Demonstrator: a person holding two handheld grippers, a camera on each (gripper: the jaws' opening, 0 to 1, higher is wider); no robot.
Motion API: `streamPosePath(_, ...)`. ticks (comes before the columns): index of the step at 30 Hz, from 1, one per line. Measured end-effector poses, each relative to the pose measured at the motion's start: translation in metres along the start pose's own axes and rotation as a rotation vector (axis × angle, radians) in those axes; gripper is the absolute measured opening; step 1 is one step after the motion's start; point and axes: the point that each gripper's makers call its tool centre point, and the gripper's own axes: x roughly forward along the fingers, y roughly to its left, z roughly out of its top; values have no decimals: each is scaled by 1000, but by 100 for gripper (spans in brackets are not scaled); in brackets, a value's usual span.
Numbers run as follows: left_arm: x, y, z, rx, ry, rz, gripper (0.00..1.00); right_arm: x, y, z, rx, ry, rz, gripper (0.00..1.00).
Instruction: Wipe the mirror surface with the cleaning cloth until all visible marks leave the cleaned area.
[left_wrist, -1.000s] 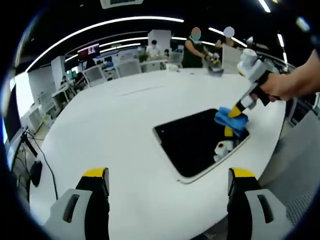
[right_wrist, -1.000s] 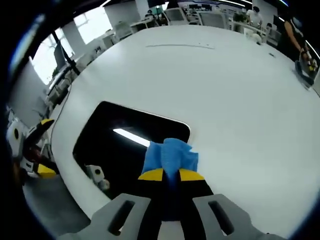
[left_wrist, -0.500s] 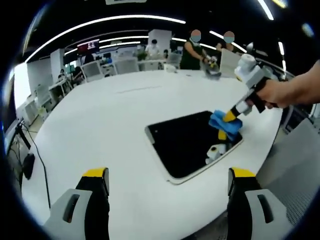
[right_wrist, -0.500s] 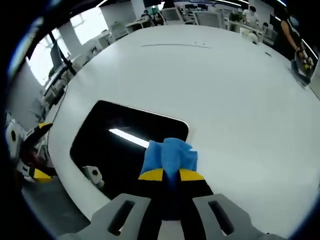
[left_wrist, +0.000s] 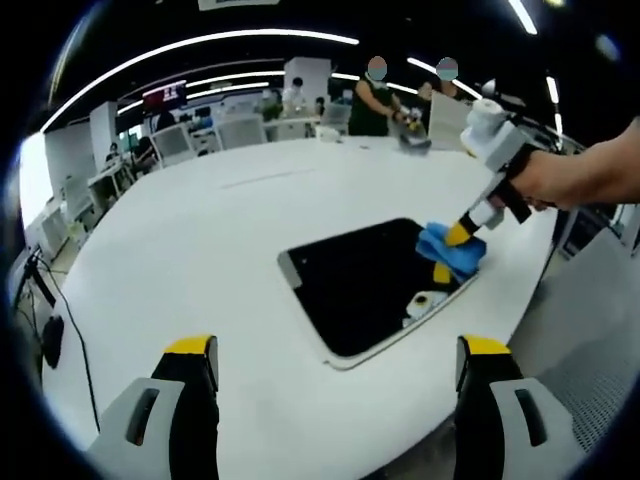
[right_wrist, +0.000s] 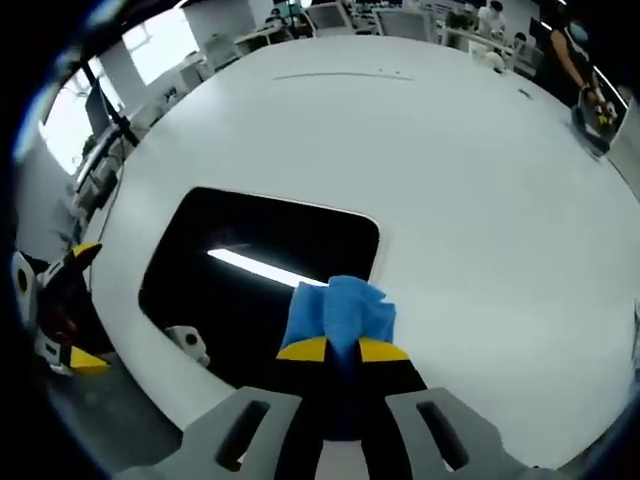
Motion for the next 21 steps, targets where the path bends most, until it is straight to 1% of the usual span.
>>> streamPosePath(3, 1, -3, 0, 25, 1, -12, 99, 0, 0, 0, -6, 3, -1, 4)
streamPosePath(7, 1, -2, 0, 13, 0, -13, 99, -1, 0, -2, -5, 9, 1, 4)
streamPosePath(10, 0, -2, 1, 27, -4, -9, 99, -3, 2, -6, -3, 24, 2, 4)
streamPosePath(13, 1, -3, 0, 20, 4, -18, 99, -3, 3, -7, -32, 8, -8, 4)
streamPosePath(16, 2, -6, 0, 41, 8, -27, 99, -3, 2, -8, -13, 10, -7, 4)
streamPosePath(19, 3, -6, -2, 34, 17, -26, 99, -4, 3, -12, 21, 18, -5, 4)
streamPosePath(21, 3, -6, -2, 28, 15, -27, 99, -5, 3, -15, 29, 21, -3, 4)
